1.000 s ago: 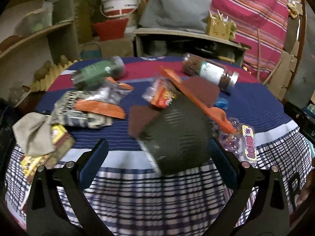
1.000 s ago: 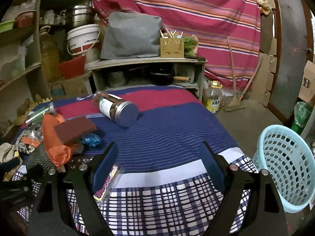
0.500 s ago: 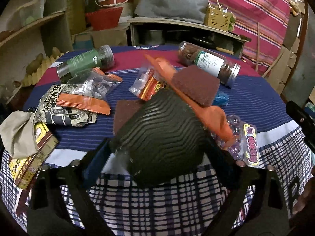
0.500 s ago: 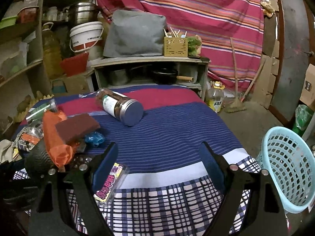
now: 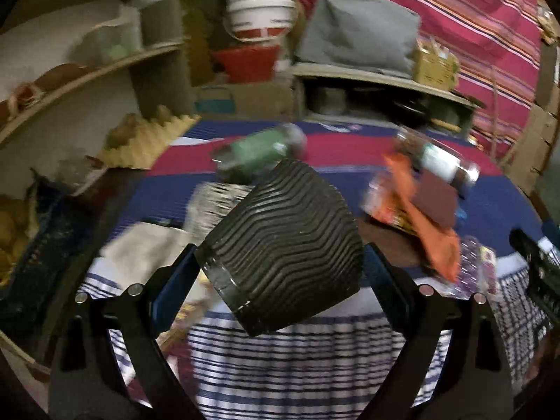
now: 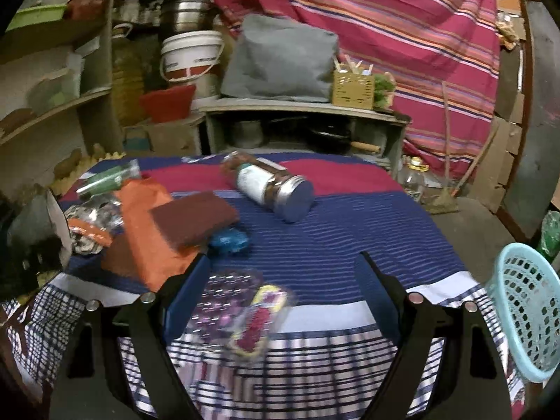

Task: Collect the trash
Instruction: 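Grasp the orange plastic bag with the right tool while the left tool holds the cup, then carry the orange bag to the blue basket with the right tool while the left tool carries the cup, then open the right tool to drop the orange bag into the basket, then move both tools back over the table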

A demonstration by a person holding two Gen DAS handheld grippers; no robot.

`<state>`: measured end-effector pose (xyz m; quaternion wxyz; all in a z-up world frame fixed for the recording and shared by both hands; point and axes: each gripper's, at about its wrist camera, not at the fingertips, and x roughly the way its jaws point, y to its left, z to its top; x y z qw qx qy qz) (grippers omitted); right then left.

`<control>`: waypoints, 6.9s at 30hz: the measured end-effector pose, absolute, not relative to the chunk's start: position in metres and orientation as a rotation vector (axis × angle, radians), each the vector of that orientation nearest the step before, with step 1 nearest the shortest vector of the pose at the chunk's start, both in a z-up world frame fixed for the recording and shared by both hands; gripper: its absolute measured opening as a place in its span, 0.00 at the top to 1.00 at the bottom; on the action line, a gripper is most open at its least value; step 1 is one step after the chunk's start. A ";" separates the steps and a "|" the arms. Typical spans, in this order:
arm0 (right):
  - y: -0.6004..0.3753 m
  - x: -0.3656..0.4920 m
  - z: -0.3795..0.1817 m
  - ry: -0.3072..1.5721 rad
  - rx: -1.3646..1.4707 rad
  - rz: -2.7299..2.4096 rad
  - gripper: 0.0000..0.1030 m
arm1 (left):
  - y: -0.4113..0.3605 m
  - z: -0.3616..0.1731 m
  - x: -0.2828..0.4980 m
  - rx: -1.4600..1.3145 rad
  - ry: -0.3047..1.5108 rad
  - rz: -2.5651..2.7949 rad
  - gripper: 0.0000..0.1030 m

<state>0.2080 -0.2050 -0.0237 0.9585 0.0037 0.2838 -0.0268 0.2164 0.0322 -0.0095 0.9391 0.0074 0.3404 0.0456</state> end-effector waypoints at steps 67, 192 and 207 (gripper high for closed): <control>-0.187 0.191 0.004 0.522 -0.002 0.140 0.79 | 0.047 0.013 0.206 -0.014 0.628 0.109 0.12; -0.510 0.085 -0.061 0.654 0.161 -0.481 0.18 | -0.126 0.016 0.203 0.057 0.586 -0.135 0.05; -0.386 0.127 -0.012 0.547 0.034 -0.296 0.16 | -0.064 0.030 0.205 0.058 0.546 -0.040 0.05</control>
